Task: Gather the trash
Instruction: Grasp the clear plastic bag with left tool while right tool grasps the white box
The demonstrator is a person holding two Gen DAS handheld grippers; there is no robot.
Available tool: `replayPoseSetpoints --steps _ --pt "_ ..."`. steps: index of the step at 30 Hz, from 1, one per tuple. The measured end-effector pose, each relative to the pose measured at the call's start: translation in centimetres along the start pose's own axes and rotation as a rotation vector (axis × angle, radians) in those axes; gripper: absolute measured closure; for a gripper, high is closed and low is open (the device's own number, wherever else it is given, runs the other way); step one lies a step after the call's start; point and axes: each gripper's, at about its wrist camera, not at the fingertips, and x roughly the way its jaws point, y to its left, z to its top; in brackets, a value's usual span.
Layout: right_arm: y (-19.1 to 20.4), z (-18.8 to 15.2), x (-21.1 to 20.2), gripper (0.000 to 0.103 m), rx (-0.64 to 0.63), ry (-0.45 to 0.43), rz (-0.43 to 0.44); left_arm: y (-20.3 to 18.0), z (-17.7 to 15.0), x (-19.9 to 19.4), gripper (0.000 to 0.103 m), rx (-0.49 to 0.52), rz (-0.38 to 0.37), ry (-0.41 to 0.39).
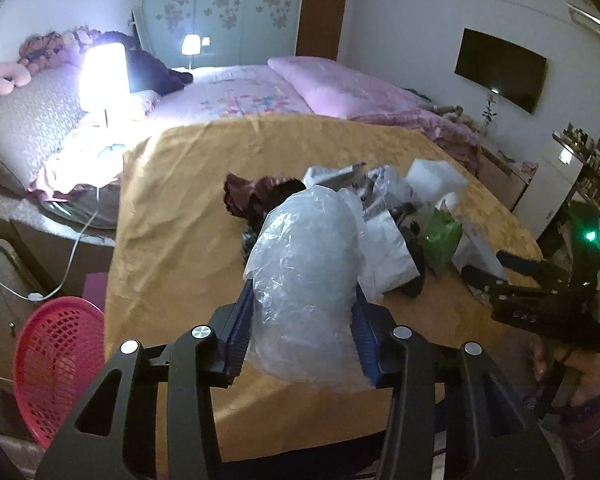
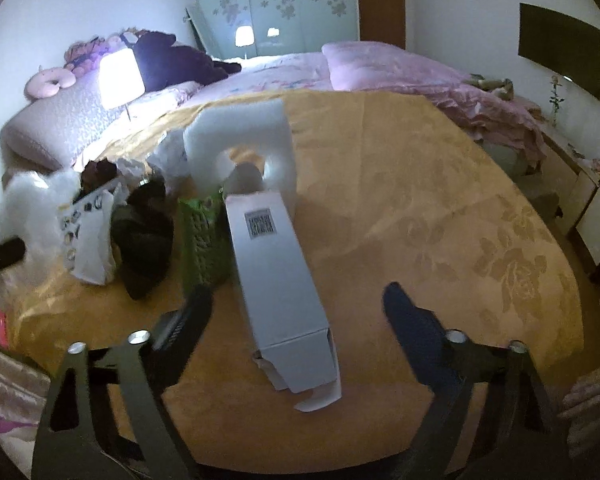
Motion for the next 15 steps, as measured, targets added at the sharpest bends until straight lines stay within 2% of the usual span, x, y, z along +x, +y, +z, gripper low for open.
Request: replayPoseSetpoints --steps 6,10,15 --pt "0.3 -0.1 0.2 0.056 -0.021 0.014 0.014 0.9 0.4 -0.8 0.06 -0.005 0.029 -0.019" --pt "0.5 0.0 0.0 0.066 -0.026 0.01 0.006 1.6 0.5 -1.4 0.06 -0.018 0.045 -0.026" --pt "0.8 0.4 -1.0 0.072 -0.019 -0.01 0.01 2.5 0.5 -2.3 0.06 -0.028 0.074 -0.043"
